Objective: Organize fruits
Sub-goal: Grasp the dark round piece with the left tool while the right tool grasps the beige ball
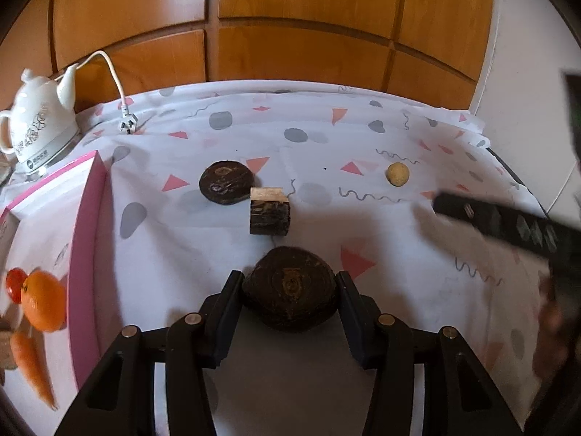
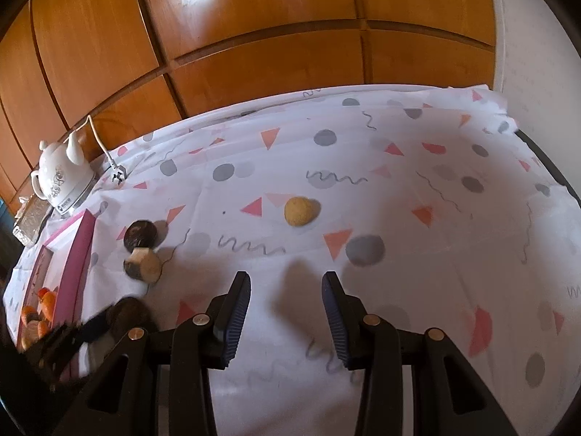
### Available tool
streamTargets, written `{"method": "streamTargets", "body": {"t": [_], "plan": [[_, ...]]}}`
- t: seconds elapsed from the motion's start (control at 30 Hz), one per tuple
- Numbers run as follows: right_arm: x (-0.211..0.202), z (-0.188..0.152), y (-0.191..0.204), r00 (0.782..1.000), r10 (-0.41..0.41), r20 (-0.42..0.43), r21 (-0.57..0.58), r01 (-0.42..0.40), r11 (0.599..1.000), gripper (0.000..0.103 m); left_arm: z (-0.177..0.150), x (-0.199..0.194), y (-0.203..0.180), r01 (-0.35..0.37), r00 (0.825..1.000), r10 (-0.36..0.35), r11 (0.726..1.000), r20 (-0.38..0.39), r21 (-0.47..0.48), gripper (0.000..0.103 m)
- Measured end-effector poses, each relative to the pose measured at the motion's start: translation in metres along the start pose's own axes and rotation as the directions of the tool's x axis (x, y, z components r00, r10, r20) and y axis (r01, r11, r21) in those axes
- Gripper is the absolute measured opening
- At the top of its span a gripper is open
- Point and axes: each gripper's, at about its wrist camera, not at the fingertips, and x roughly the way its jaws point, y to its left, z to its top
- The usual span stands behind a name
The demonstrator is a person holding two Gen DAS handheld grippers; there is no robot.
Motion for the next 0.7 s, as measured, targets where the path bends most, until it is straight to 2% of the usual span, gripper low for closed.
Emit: {"method": "streamTargets", "body": {"t": [0.07,0.17,0.3,0.47,0.53,0.57,0.7], "plan": [[0.007,0.008,0.002,1.000,-0.006,0.001,-0.016,0.006,1.000,0.041,0.000,0.001,-0.003,-0.016,1.000,0.016,1.000,0.003,0.006,0.052],[0.023,0.022,0.002,1.000,-0.021,-0.006,-0.026,0.021,0.999,0.041,0.001,0.003,0.002,0.004,1.000,-0.004,1.000,-0.006,-0.025,0.052],[0.049,0.036,-0.001,0.998,-0.043,-0.038,-0.022,0.042,0.999,0.041,0.000,0.005,0.001,0.002,1.000,-0.002,1.000,-0.012,-0.014,0.052],[0.067,0.044,-0.002,0.997,-0.064,-0.050,-0.012,0.063,0.998,0.041,-0.001,0.005,0.001,0.000,1.000,0.000,1.000,-0.009,-0.010,0.052],[0.075,0.045,-0.002,0.995,-0.074,-0.061,-0.013,0.073,0.997,0.038,-0.001,0.005,0.002,0.004,1.000,-0.004,1.000,-0.005,-0.012,0.052],[0.078,0.044,-0.002,0.995,-0.070,-0.066,-0.012,0.069,0.998,0.027,-0.002,0.005,0.002,0.006,1.000,-0.006,1.000,-0.003,-0.012,0.052],[0.077,0.043,-0.003,0.997,-0.058,-0.053,-0.016,0.057,0.998,0.025,-0.002,0.005,0.004,0.015,1.000,-0.015,1.000,0.003,-0.019,0.051]]}}
